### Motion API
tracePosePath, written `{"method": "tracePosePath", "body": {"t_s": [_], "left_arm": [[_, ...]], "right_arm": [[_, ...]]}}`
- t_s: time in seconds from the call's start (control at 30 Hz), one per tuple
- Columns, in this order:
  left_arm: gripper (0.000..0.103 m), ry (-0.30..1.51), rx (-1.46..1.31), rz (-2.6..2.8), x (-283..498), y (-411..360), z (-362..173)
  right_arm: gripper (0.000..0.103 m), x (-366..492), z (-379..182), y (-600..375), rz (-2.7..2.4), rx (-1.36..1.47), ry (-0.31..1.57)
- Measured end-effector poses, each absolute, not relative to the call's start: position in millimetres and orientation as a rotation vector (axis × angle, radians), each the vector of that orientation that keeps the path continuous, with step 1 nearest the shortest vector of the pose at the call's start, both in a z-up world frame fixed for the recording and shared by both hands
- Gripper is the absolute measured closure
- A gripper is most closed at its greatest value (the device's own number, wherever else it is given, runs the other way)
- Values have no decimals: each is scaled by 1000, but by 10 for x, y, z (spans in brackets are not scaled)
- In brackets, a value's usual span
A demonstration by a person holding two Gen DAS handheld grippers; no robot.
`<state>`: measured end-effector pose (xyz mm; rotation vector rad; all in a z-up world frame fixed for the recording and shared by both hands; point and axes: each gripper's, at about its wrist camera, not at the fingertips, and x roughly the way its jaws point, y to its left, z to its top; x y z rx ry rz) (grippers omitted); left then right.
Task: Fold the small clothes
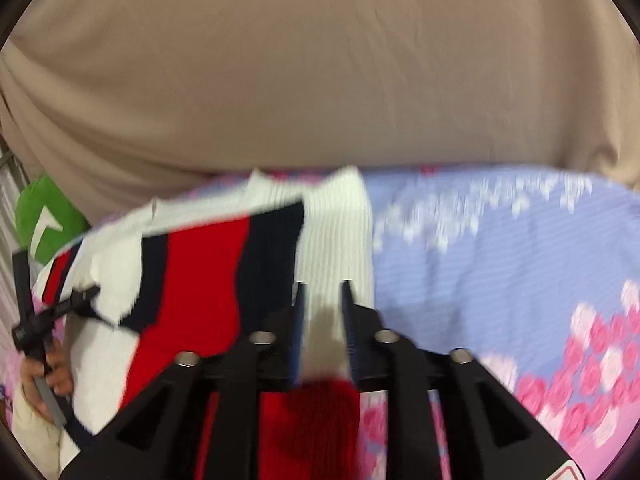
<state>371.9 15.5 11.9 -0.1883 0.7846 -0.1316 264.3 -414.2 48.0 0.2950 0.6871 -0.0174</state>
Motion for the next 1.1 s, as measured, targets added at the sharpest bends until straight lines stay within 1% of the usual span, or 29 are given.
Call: {"method": "tracePosePath", "body": {"t_s": [0.03,0.2,0.23,0.27,0.3,0.37,0.43,0.53,0.6,0.67,0.73,0.8,0.83,0.9,0.93,0.97,1.0,1.07,1.1], "left_arm": [[85,784,-189,-133,3722,150,118],[85,785,-206,-145,3729,157,118],[85,786,-205,-145,3733,161,113],[85,786,-202,-146,3740,148,113],[85,786,-200,-146,3739,160,108],[84,786,-196,-149,3743,154,106],[77,787,-187,-155,3741,142,108],[77,784,-165,-147,3741,110,111],[77,784,-167,-148,3747,109,107],[77,784,-164,-146,3750,101,107],[77,783,-160,-144,3747,107,106],[77,782,-158,-143,3743,112,106],[77,782,-161,-144,3742,113,106],[77,778,-181,-150,3729,153,110],[75,770,-200,-152,3701,198,124],[72,767,-213,-144,3677,239,135],[67,765,-225,-127,3635,316,158],[63,749,-253,-93,3518,509,224],[58,735,-274,-81,3442,663,277]], "right_arm": [[37,2799,483,-4147,-21,301,697],[36,3586,221,-4155,-78,314,809],[58,3691,141,-4099,-79,298,837],[88,3745,110,-4105,-105,286,851],[87,3731,133,-4198,-112,322,822],[93,3711,137,-4430,-170,373,801],[93,3706,53,-4533,-189,367,847],[91,3391,325,-4502,-144,377,761],[89,3016,531,-4384,-75,341,696],[89,2691,576,-4260,-14,301,694],[89,2497,449,-4133,10,229,746],[89,2464,189,-4058,-57,140,826],[91,2441,70,-4055,-80,129,826],[92,2318,88,-4079,-96,169,795],[91,2238,168,-4055,-106,186,777],[86,2169,242,-4004,-96,193,756],[84,2085,301,-3906,-72,192,738],[84,1915,362,-3731,-28,166,727],[83,1929,343,-3663,5,153,734]]}}
